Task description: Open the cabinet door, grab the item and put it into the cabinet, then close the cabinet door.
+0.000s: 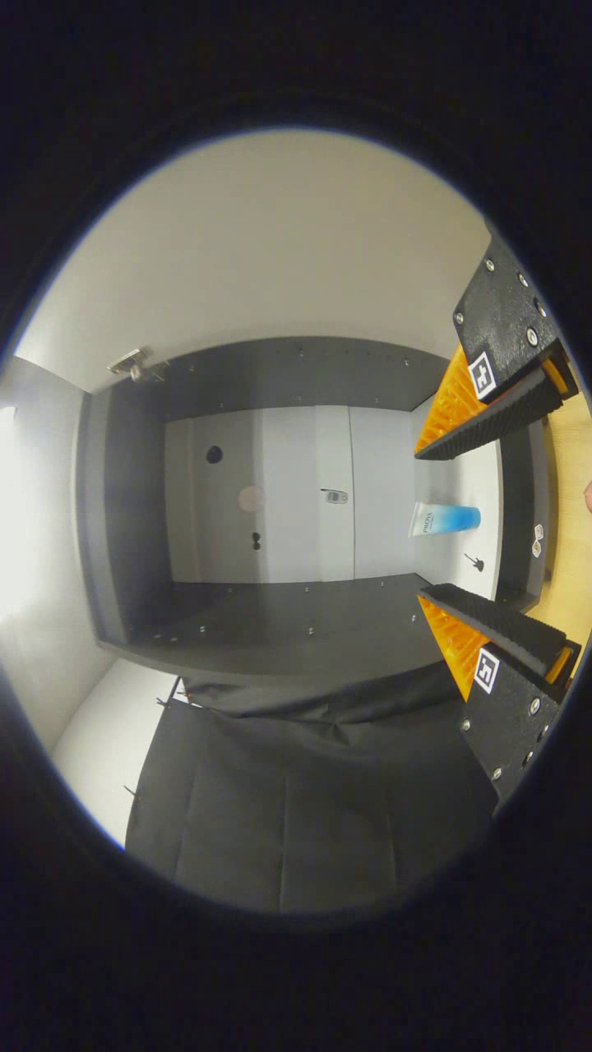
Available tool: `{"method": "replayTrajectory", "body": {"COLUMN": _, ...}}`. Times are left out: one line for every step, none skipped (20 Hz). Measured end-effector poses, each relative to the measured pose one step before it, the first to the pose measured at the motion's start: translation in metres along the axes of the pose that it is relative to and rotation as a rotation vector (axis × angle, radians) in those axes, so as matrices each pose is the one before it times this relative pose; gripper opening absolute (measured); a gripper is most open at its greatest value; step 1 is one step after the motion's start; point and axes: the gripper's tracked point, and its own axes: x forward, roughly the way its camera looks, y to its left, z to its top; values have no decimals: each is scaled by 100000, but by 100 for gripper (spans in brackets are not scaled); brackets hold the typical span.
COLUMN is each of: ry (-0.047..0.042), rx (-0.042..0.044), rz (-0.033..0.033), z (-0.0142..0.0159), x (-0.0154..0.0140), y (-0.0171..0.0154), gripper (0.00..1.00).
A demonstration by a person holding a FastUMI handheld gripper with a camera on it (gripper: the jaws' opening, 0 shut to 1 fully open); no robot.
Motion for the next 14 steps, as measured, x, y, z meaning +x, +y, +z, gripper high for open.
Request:
{"method": "replayTrajectory", "body": {"ry": -1479, "rx": 57, "rz": 440, "z": 409, "x": -1304, "y": -181, "gripper": 94}}
{"method": "replayTrajectory", "body": {"ry": -1598, "rx": 528, "rz": 612, "z": 559, "x": -1451, "y": -42, "gripper": 94}}
{"method": "replayTrajectory", "body": {"ry": -1304, "rx": 622, "rz": 1121, "z": 409, "x": -1388, "y": -73, "gripper": 94}}
{"method": "replayTrajectory", "body": {"ry": -1006, "rx": 818, "rz": 589, "z": 389, "x": -1365, "y": -87, "gripper": 94}}
{"method": "replayTrajectory", "body": {"ry": -776, "rx": 794, "rz": 592, "z": 307, "x": -1331, "y": -41, "gripper": 93}}
{"method": "replayTrajectory", "body": {"ry": -126, "rx": 583, "rz": 691, "z": 139, "x": -1265, "y": -72, "gripper": 94}}
{"method": "replayTrajectory", "body": {"ry": 26, "rx": 325, "rz": 330, "z": -11, "x": -1241, "y": -52, "gripper": 94}}
{"method": "replayTrajectory", "body": {"ry": 127, "rx": -486, "rz": 491, "z": 45, "x": -1146, "y": -18, "gripper": 94}}
{"method": "replayTrajectory", "body": {"ry": 319, "rx": -1325, "rz": 343, "z": -101, "x": -1130, "y": -154, "gripper": 94}}
{"method": "replayTrajectory", "body": {"ry": 159, "rx": -1675, "rz": -306, "z": -66, "x": -1261, "y": -214, "gripper": 94}}
{"method": "replayTrajectory", "body": {"ry": 207, "rx": -1169, "rz": -195, "z": -73, "x": -1149, "y": -85, "gripper": 93}}
{"method": "replayTrajectory", "body": {"ry": 105, "rx": -332, "rz": 538, "z": -79, "x": -1154, "y": 7, "gripper": 94}}
{"method": "replayTrajectory", "body": {"ry": 228, "rx": 260, "rz": 346, "z": -85, "x": -1222, "y": -78, "gripper": 93}}
{"method": "replayTrajectory", "body": {"ry": 250, "rx": 152, "rz": -84, "z": -72, "x": -1172, "y": -256, "gripper": 93}}
